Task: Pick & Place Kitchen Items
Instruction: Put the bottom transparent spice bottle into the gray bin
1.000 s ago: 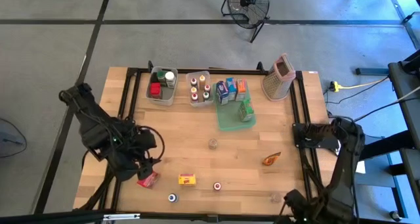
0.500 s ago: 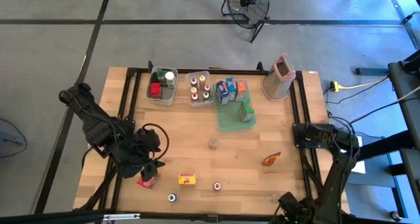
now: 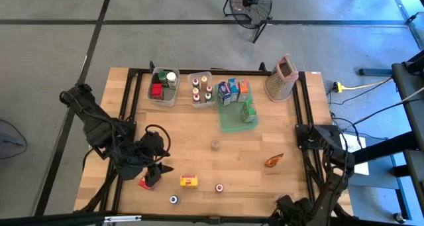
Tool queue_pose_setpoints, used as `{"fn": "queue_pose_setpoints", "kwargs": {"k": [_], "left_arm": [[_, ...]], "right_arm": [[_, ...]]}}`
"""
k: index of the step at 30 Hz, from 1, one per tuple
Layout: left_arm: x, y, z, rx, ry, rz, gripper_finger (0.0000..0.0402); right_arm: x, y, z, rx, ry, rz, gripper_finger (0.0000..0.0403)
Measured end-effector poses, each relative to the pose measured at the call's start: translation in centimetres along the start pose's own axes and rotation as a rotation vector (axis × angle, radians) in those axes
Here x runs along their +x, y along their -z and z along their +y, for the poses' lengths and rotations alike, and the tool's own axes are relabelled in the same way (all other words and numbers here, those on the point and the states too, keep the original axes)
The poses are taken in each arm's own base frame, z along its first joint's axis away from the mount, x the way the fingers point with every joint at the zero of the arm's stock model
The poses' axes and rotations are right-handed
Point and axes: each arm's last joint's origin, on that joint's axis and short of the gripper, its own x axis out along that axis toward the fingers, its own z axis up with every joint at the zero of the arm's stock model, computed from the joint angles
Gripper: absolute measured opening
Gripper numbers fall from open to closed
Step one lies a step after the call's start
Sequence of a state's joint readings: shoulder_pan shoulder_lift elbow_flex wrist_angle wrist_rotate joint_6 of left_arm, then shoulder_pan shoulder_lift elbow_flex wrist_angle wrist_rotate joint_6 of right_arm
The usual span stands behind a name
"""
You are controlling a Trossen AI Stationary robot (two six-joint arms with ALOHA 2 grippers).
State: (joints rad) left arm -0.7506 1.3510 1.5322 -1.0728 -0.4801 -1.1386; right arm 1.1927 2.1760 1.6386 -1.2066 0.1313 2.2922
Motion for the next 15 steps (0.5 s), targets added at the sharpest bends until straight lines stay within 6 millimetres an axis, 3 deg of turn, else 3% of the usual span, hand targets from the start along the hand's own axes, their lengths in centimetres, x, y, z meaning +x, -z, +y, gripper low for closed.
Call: {"fn": "queue_pose_setpoints", "kwargs": {"k": [6, 15], "left_arm": [[0.0, -0.2, -0.4, -0.019, 0.034, -0.015, 0.0274], [0.0, -0.3, -0.5, -0.028, 0.048, -0.022, 0.0274]], "right_arm": [[1.5, 0.2, 0.3, 0.045, 0.014, -0.064, 0.0274], [1.9, -0.7, 0.9, 0.066, 0.007, -0.12, 0.0274]]}}
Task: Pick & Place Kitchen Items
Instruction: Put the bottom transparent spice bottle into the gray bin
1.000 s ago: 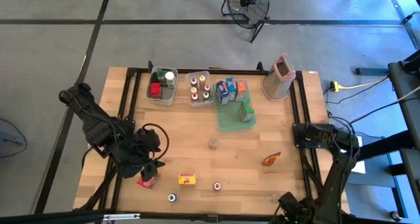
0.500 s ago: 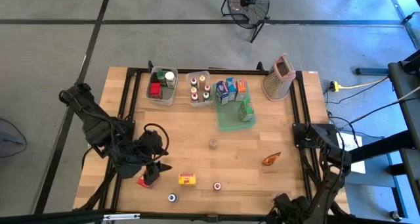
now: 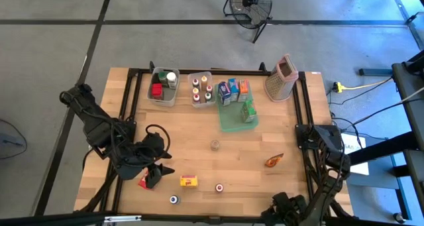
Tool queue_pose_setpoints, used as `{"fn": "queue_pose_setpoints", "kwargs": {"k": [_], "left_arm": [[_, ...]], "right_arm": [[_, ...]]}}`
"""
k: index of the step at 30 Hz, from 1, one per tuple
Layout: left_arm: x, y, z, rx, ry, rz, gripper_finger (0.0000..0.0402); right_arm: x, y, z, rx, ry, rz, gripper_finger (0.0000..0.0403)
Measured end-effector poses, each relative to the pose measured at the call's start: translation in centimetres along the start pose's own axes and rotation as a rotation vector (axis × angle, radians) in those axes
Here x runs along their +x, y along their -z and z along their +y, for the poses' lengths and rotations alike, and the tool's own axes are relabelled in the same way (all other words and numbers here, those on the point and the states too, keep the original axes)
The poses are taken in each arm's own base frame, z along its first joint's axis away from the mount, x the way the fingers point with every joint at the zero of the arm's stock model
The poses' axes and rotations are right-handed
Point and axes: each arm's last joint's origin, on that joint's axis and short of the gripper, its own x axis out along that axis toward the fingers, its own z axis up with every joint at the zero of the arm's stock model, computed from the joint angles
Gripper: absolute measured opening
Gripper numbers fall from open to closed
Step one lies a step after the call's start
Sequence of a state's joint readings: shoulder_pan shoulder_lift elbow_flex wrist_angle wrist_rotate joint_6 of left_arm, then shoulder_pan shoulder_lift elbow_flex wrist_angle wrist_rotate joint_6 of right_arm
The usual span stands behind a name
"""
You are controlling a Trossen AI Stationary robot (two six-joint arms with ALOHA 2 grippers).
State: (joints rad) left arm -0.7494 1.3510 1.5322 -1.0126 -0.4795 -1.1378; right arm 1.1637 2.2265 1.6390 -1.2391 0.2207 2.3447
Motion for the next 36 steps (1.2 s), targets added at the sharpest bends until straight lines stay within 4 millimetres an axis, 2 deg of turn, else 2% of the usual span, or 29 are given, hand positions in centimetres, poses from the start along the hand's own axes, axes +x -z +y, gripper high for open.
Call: {"fn": "queue_pose_setpoints", "kwargs": {"k": [14, 24, 36], "left_arm": [[0.6, -1.2, 0.4, -0.049, 0.011, 0.021, 0.0274], [0.6, -1.1, 0.4, -0.016, 0.019, 0.036, 0.0274], [0.6, -1.1, 0.4, 0.011, 0.02, 0.036, 0.0274]], "right_arm": [[0.3, -1.6, 0.6, 0.02, 0.048, -0.052, 0.0274], [0.9, -2.1, 1.0, 0.037, 0.039, -0.062, 0.0274], [1.3, -1.9, 1.2, 0.047, 0.011, -0.04, 0.0223]]}}
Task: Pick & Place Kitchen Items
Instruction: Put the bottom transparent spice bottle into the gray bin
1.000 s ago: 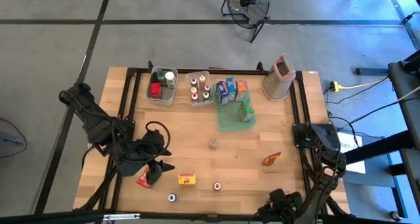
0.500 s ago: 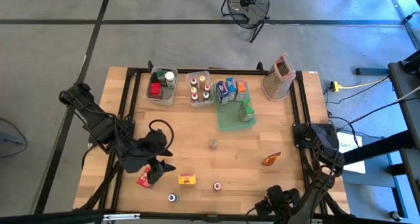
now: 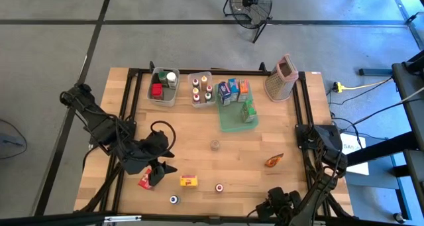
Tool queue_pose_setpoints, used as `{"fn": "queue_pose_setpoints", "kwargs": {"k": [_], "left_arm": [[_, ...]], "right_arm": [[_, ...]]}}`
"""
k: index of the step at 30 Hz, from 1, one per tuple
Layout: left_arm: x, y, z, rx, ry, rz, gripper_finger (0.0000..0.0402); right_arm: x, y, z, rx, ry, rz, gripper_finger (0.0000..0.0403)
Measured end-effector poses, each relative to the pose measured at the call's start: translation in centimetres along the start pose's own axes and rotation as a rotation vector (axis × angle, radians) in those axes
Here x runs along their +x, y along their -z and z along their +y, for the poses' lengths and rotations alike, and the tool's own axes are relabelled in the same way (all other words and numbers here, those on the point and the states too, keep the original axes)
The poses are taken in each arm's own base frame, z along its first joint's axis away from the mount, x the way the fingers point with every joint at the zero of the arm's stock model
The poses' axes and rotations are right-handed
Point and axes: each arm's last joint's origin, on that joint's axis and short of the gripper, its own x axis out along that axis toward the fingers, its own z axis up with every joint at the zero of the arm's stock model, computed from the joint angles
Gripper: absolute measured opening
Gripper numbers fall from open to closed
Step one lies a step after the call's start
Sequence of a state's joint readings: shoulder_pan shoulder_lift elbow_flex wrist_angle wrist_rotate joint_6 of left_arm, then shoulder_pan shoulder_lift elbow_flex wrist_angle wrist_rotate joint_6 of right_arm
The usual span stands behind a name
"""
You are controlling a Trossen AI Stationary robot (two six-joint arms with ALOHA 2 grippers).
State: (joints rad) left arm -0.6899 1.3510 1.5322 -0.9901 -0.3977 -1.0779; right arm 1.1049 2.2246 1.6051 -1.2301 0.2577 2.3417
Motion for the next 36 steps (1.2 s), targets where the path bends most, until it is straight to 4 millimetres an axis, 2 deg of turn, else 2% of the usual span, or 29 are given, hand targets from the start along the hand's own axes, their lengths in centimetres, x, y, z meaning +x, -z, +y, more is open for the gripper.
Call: {"fn": "queue_pose_setpoints", "kwargs": {"k": [7, 13, 16, 19, 28, 32, 36], "left_arm": [[0.0, 0.0, 0.0, 0.0, -0.001, 0.0, 0.0274], [0.0, 0.0, 0.0, 0.0, -0.002, -0.003, 0.0274], [0.0, 0.0, 0.0, 0.001, -0.003, -0.004, 0.0274], [0.0, -0.1, 0.0, 0.034, -0.014, -0.024, 0.0274], [1.1, 0.1, -0.3, 0.14, -0.063, -0.066, 0.0274], [2.2, 0.2, -1.0, 0.181, -0.065, -0.1, 0.0274], [3.3, 0.2, -2.1, 0.341, -0.03, -0.13, 0.0274]], "right_arm": [[-0.1, 0.0, -0.1, 0.0, 0.017, 0.021, 0.0197], [-0.4, 0.0, 0.0, -0.028, 0.028, 0.043, 0.0194], [-1.3, -0.1, 0.0, -0.052, 0.029, 0.081, 0.0194], [-3.1, -0.9, -0.3, -0.09, 0.029, 0.09, 0.0194], [-9.6, -6.3, -1.0, -0.188, -0.042, 0.13, 0.0194], [-12.5, -9.7, -1.0, -0.237, -0.179, 0.134, 0.0194], [-15.2, -12.7, -0.3, -0.336, -0.377, 0.183, 0.0194]]}}
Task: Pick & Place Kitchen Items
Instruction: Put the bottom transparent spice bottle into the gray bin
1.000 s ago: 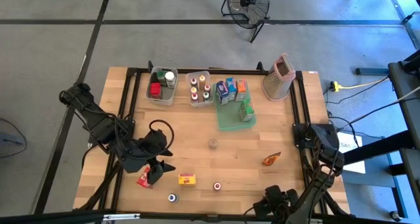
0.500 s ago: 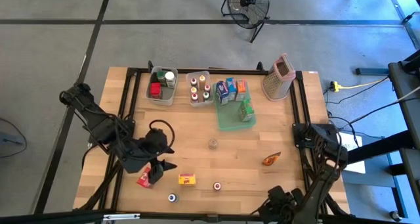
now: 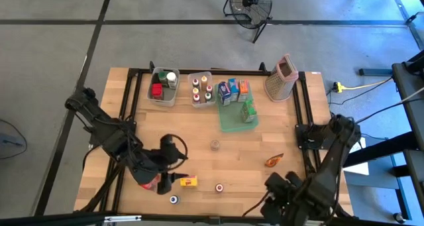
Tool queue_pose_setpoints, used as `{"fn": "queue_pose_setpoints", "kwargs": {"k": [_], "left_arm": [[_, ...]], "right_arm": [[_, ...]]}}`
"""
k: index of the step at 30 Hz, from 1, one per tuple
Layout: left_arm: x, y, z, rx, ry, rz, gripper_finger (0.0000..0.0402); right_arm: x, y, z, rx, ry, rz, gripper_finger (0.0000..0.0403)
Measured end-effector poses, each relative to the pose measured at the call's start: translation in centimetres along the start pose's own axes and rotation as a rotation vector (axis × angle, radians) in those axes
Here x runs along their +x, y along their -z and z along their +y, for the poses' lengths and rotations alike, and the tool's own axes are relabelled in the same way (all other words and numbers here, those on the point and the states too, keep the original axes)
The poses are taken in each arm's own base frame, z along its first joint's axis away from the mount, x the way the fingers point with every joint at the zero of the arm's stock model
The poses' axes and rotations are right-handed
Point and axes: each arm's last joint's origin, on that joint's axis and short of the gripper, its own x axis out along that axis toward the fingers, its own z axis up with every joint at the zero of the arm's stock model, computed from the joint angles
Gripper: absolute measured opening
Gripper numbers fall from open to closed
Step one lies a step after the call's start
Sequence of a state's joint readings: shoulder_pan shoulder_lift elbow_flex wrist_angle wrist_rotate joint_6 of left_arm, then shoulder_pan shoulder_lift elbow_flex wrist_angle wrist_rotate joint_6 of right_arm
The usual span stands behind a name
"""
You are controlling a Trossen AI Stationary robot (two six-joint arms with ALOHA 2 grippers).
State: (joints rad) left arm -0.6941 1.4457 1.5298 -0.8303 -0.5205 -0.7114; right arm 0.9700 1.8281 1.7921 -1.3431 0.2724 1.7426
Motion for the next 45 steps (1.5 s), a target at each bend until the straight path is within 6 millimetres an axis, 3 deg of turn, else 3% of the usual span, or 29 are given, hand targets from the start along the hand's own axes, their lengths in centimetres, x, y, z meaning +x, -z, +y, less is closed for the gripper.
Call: {"fn": "queue_pose_setpoints", "kwargs": {"k": [5, 10, 19, 23, 26, 33, 38, 45], "left_arm": [[0.7, -0.7, -0.9, 0.154, 0.042, -0.081, 0.0274], [1.0, -1.6, -1.8, 0.32, 0.063, -0.198, 0.0274], [1.5, -2.7, -1.9, 0.666, 0.004, -0.29, 0.0274], [1.9, -3.7, -1.7, 0.788, 0.144, -0.334, 0.0273], [2.4, -4.6, -0.9, 0.777, 0.23, -0.342, 0.0271], [4.4, -5.5, -0.1, 0.749, 0.228, -0.351, 0.027], [4.2, -5.2, -0.1, 0.742, 0.185, -0.33, 0.0271], [4.0, -3.8, -0.4, 0.519, 0.174, -0.209, 0.0269]], "right_arm": [[-2.4, -2.9, 2.1, -0.167, -0.265, 0.001, 0.0194], [-3.9, -5.3, 3.6, -0.253, -0.414, -0.06, 0.0194], [-4.6, -8.8, 4.6, -0.333, -0.551, -0.017, 0.0194], [-4.6, -9.7, 5.0, -0.337, -0.615, 0.033, 0.0194], [-4.6, -10.4, 5.0, -0.33, -0.644, 0.057, 0.0194], [-4.1, -13.0, 4.8, -0.283, -0.624, -0.016, 0.0194], [-4.0, -14.7, 4.7, -0.262, -0.613, -0.119, 0.0194], [-5.1, -16.2, 4.7, -0.276, -0.59, -0.297, 0.0196]]}}
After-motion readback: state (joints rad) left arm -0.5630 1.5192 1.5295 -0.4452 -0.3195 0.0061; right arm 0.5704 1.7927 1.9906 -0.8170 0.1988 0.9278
